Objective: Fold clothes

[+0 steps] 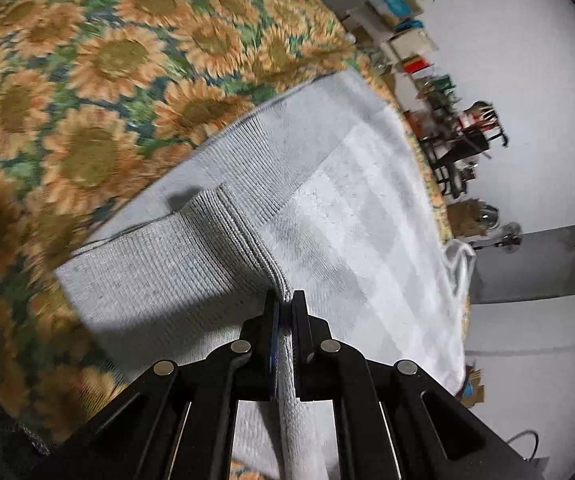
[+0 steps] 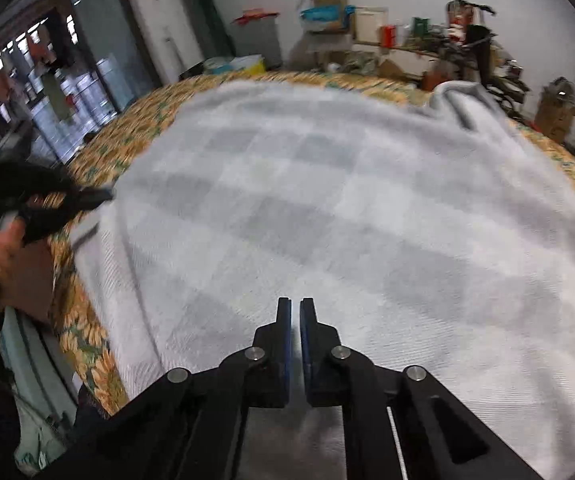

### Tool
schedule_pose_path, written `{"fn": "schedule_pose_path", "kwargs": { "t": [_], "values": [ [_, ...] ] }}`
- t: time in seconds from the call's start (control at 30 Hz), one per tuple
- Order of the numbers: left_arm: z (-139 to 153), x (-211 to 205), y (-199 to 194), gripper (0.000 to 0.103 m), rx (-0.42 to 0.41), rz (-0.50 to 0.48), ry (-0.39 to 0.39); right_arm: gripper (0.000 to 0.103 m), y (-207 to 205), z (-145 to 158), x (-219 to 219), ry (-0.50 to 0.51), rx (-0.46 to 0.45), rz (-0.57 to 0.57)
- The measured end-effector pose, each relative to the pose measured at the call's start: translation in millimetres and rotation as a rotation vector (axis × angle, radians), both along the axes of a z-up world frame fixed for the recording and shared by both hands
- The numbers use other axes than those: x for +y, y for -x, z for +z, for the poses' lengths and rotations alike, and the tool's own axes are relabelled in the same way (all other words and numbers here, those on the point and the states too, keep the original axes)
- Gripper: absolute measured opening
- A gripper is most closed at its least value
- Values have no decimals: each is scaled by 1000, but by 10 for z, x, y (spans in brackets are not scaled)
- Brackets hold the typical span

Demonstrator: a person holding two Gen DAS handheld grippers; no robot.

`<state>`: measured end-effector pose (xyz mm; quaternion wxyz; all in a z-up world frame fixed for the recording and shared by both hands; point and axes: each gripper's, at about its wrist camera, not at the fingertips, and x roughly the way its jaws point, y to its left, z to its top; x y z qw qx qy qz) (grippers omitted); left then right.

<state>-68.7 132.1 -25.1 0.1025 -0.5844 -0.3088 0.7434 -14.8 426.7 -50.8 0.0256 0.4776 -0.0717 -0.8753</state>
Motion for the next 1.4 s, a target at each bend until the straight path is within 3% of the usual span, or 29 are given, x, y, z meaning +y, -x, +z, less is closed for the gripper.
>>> {"fn": "schedule_pose_path", "kwargs": {
  "t": [0.07, 0.13, 0.2, 0.3, 0.37, 0.43, 0.47, 0.53, 0.6, 0.8, 1.1, 1.2, 1.3, 1.4],
  "values": [
    [-105, 88, 67, 5, -17, -15, 40, 16, -2, -77, -58, 54, 6, 24],
    [-134, 133, 72, 5, -2, -9, 59, 32, 4, -148, -119, 101, 11, 47],
    [-125, 138, 57, 6, 10, -2, 64, 41, 63, -182, -200, 101, 10, 59],
    [-144, 0, 7, 9, -5, 0, 1, 45, 150, -194, -319, 104, 13, 83],
    [-155, -111, -34, 16, -15, 6, -45, 47, 194, -191, -430, 122, 24, 108],
    [-153, -360, -135, 38, -24, 50, -116, 50, 238, -178, -568, 132, 38, 140],
    [-139, -513, -195, 44, -15, 85, -141, 51, 255, -168, -643, 135, 43, 158],
    [-102, -786, -318, 65, 13, 151, -156, 54, 275, -156, -782, 140, 48, 190],
    [-65, -1026, -441, 67, 43, 208, -150, 55, 288, -151, -916, 145, 49, 219],
    [-80, -1420, -755, 67, 42, 226, -153, 63, 284, -138, -1304, 120, 63, 269],
    [-22, -1356, -905, 67, 95, 92, -233, 62, 183, 10, -1581, 160, 118, 324],
    [-50, -1326, -902, 67, 89, 80, -243, 59, 187, -144, -1588, 99, 91, 259],
    [-77, -1326, -928, 67, 84, 69, -220, 44, 237, -259, -1443, 116, 77, 169],
    [-65, -1264, -917, 67, 92, 49, -192, 44, 292, -253, -1333, 104, 84, 113]
  ]
}}
